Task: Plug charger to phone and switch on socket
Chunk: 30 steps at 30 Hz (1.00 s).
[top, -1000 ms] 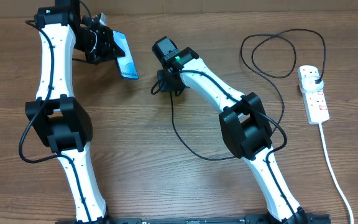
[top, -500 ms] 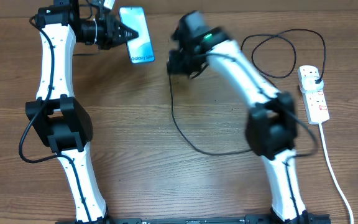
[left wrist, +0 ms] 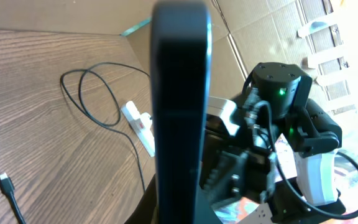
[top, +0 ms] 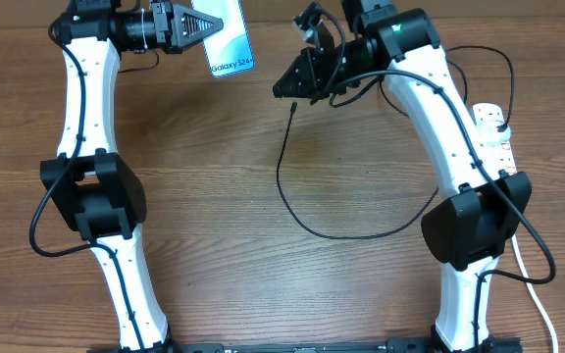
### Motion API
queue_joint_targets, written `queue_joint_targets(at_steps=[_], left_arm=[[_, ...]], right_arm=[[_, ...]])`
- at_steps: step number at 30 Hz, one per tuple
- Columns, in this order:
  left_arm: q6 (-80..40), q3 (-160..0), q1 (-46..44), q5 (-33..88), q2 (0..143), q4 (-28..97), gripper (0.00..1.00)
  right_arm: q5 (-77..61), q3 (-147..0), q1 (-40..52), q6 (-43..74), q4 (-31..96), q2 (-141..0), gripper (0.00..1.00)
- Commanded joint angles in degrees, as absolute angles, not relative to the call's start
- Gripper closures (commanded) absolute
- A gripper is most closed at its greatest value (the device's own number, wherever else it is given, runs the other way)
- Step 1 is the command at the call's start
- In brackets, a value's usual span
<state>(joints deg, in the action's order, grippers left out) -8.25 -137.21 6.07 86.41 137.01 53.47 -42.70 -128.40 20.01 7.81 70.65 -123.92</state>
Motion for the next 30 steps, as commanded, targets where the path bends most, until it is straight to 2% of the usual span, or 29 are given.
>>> queue_joint_targets(at_steps=[1,3,5,7,12,15,21,25,30], left_arm=[[-9.96,-138.10,6.46,88.40,134.63,53.17,0.96],[-10.76,-138.10,6.46,85.34,134.63,54.19,0.96],[-10.76,-138.10,6.46,82.89,134.61,54.87,0.96],[-10.79,-138.10,6.46,79.46,134.61,56.25,0.96],[-10.72,-138.10,6.46,72.05,134.61,60.80,0.96],[-10.72,-138.10,6.48,70.46,134.63,61.45,0.96],[-12.03,-138.10,7.16,67.00,134.61,62.00,0.96],[-13.98,-138.10,8.32,65.39,134.61,62.81,0.96],[-13.93,-138.10,9.19,65.39,134.61,63.46,0.96]], right_arm=[[-19.94,-128.25,19.97,21.19,71.07,-124.20,0.94],[-11.99,-128.20,20.29,26.02,71.55,-124.44,0.67],[-11.97,-128.20,20.32,26.22,70.78,-124.70,0.47],[-11.99,-128.20,20.32,26.20,70.91,-125.43,0.35],[-12.01,-128.16,21.76,25.67,77.28,-129.12,0.35],[-11.92,-126.15,25.67,23.51,80.09,-131.15,0.37],[-5.43,-118.15,32.88,28.77,74.85,-131.83,0.46],[-3.07,-112.66,34.79,31.99,71.44,-131.83,0.46],[-2.42,-104.44,37.15,31.94,66.46,-131.83,0.52]])
